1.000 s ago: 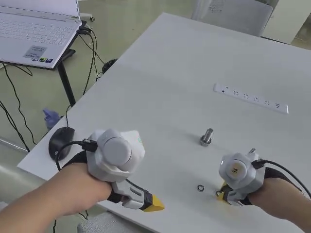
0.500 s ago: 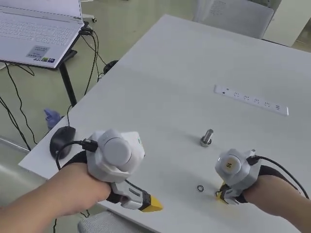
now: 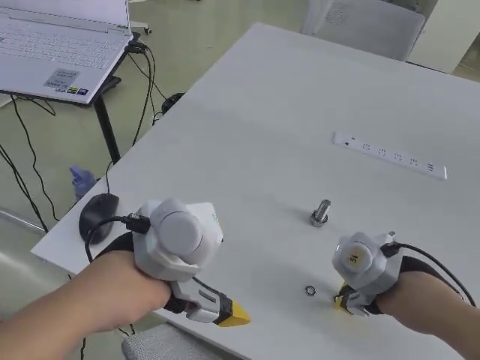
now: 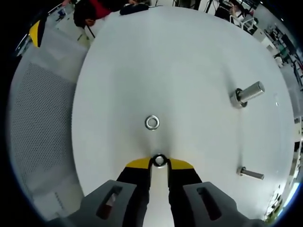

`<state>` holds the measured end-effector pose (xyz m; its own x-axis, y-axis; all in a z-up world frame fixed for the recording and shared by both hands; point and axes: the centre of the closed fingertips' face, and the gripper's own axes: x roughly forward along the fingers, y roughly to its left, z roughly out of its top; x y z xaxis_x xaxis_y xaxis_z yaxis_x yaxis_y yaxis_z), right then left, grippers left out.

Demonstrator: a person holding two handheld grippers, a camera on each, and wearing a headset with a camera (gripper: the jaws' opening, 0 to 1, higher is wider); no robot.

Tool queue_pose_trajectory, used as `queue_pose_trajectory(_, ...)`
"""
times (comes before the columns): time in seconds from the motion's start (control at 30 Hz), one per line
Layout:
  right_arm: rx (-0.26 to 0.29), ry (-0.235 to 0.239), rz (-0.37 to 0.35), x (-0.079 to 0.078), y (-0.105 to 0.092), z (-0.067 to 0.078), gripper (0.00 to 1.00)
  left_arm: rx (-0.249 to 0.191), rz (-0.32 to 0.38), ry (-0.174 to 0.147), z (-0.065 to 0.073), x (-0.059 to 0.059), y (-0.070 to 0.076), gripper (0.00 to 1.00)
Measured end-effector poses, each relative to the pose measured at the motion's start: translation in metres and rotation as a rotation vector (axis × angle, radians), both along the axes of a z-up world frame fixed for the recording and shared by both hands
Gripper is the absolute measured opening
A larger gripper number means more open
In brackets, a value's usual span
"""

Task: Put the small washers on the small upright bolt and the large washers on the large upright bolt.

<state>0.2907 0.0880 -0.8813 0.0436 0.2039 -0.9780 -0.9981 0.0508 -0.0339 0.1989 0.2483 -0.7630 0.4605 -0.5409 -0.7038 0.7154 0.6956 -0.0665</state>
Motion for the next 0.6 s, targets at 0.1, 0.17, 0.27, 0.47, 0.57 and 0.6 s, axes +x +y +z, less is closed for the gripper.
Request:
queue_pose_trajectory(0.1, -0.004, -0.012, 0.015, -0.002, 0.000, 0.000, 0.13, -0.001, 0.000, 0.001, -0.001, -0.001, -0.001, 0.76)
queue_pose_trajectory(0.17, 0.019, -0.005, -0.019, 0.000, 0.000, 0.000, 0.13, -0.006, 0.001, -0.001, 0.000, -0.001, -0.002, 0.76)
queue_pose_trajectory(0.27, 0.038, 0.005, -0.037, 0.001, -0.001, 0.001, 0.12, -0.007, 0.002, -0.004, 0.000, 0.000, -0.002, 0.76)
queue_pose_trajectory(0.47, 0.034, 0.032, -0.062, 0.002, -0.009, 0.004, 0.12, -0.011, 0.006, -0.009, 0.002, 0.002, -0.001, 0.76)
queue_pose_trajectory(0.57, 0.038, 0.058, -0.085, 0.004, -0.016, 0.010, 0.12, -0.013, 0.007, -0.011, 0.001, 0.003, -0.001, 0.77)
queue_pose_trajectory(0.6, 0.037, 0.055, -0.089, 0.006, -0.019, 0.012, 0.12, -0.015, 0.008, -0.011, 0.001, 0.004, -0.001, 0.77)
